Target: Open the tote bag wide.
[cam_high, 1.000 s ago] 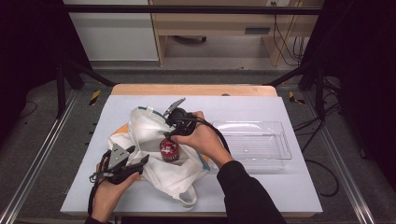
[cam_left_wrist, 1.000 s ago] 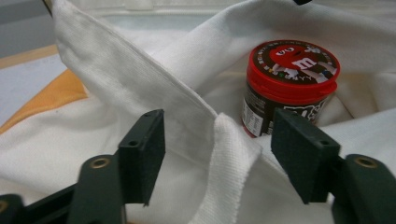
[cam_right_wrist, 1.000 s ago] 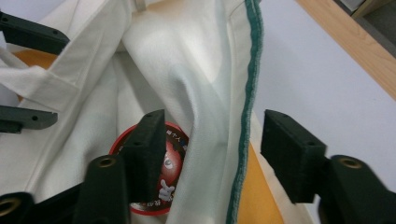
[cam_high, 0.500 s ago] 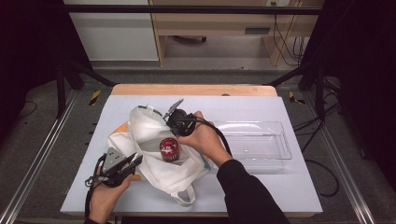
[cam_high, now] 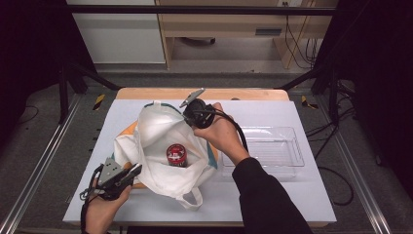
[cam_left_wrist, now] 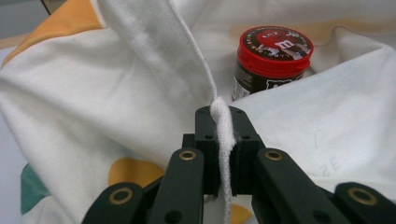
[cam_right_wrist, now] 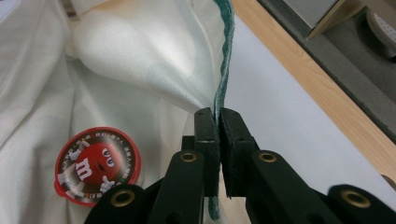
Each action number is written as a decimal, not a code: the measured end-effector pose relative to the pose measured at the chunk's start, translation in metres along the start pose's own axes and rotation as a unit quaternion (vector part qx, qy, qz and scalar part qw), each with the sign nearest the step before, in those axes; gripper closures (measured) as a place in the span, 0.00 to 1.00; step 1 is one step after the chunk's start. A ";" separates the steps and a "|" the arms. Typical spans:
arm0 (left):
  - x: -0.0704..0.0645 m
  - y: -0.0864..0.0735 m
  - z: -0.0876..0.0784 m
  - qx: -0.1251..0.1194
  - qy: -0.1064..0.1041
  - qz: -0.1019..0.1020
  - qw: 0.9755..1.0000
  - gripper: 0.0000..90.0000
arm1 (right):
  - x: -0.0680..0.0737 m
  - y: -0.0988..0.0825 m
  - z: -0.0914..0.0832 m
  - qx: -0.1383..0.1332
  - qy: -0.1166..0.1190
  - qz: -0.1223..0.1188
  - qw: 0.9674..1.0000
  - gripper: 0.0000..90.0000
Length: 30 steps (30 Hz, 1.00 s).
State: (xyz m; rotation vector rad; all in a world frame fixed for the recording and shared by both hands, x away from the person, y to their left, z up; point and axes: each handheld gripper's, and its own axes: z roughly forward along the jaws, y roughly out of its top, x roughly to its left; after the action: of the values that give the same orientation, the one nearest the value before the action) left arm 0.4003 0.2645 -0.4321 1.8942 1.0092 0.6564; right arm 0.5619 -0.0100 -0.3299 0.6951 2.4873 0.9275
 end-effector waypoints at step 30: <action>0.000 0.019 -0.010 -0.044 -0.036 0.037 0.998 0.58 | -0.003 -0.020 0.023 0.023 0.019 0.011 0.999 0.96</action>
State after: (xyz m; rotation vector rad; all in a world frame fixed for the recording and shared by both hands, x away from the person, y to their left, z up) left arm 0.4002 0.2637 -0.4108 1.8718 0.8551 0.6583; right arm 0.5698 -0.0141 -0.3592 0.7279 2.5466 0.9011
